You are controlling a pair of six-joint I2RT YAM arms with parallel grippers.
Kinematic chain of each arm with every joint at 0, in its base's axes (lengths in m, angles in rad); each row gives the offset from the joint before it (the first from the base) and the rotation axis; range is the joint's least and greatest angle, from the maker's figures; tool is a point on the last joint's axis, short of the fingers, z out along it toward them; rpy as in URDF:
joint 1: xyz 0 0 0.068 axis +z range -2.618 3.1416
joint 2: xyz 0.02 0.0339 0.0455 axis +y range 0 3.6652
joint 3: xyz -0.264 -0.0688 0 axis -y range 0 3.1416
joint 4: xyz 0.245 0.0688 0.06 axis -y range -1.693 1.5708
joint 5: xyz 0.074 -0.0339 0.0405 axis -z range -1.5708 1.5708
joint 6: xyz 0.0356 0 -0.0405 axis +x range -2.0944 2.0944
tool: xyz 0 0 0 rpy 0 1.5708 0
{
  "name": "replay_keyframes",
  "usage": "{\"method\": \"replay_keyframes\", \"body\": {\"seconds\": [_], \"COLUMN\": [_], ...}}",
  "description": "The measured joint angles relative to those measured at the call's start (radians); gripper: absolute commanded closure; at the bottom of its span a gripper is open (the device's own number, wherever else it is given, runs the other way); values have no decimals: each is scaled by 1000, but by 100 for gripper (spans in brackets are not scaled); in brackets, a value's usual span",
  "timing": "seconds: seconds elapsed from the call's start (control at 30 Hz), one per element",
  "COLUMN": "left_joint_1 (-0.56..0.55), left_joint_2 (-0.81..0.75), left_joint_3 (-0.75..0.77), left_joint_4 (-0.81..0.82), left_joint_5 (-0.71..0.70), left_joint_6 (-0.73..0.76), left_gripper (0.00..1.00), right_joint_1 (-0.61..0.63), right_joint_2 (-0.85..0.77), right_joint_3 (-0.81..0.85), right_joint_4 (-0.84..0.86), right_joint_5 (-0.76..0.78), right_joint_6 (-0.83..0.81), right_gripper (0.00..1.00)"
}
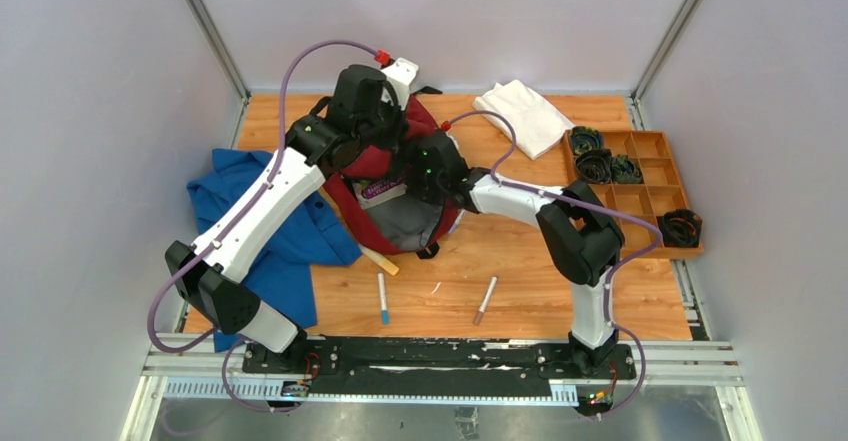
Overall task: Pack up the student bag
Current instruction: Place the book in the student bag.
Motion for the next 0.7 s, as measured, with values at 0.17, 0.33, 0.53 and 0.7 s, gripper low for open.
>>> {"method": "replay_keyframes", "body": {"seconds": [0.17,0.33,0.53,0.7], "left_joint_1": [5,5,5,9], "left_joint_2": [-4,-10,-13,-13], "left_joint_3": [-13,-27,-67,-134], "left_joint_4": [8,23,45,68], "left_joint_5": [0,4,12,13], "left_joint_6": [-2,-10,-21,-42], "left_gripper": [100,100,100,100], "right_joint_1": [0,-1,-16,-20], "right_joint_2": [-18,-101,-179,-343], "right_joint_3": [4,-77,-97,-219], "right_joint_4": [-90,-127,-138,-162], "right_joint_5": [-32,-21,-35,-54], "right_joint_6": [-143,-262,-384,-476], "right_gripper": [22,62,79,78]}}
